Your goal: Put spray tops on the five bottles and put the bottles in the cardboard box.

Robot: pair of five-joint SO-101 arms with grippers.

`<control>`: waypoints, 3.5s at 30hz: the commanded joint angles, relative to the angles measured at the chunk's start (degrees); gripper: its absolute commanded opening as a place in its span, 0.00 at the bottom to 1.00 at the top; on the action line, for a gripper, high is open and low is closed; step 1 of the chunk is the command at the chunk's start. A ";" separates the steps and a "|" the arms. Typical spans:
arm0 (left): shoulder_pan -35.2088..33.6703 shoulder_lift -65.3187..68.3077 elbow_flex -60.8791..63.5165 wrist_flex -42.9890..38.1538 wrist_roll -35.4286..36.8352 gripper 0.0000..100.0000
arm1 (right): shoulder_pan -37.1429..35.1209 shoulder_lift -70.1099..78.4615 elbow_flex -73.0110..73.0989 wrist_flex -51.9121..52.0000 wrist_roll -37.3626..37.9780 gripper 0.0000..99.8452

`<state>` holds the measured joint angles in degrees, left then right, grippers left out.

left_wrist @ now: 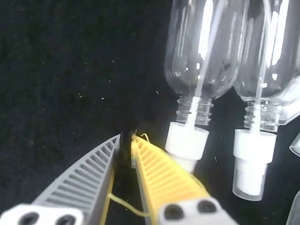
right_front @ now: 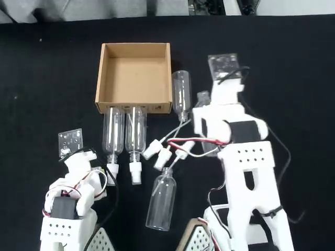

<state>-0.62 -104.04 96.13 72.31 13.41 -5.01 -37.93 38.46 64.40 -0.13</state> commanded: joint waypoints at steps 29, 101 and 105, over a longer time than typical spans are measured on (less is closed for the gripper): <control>1.80 -0.26 -12.35 -10.11 -29.98 0.03 | 11.87 -2.59 4.70 -11.16 -6.95 0.08; 26.95 82.20 -56.04 -21.98 -17.85 0.15 | 18.99 -2.51 6.55 -15.38 -11.69 0.08; 26.86 86.68 -58.77 -22.07 -17.93 0.15 | 18.90 -2.51 6.55 -15.38 -11.60 0.08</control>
<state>26.29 -18.95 42.07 51.12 -4.62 12.84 -37.93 45.67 50.42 -11.38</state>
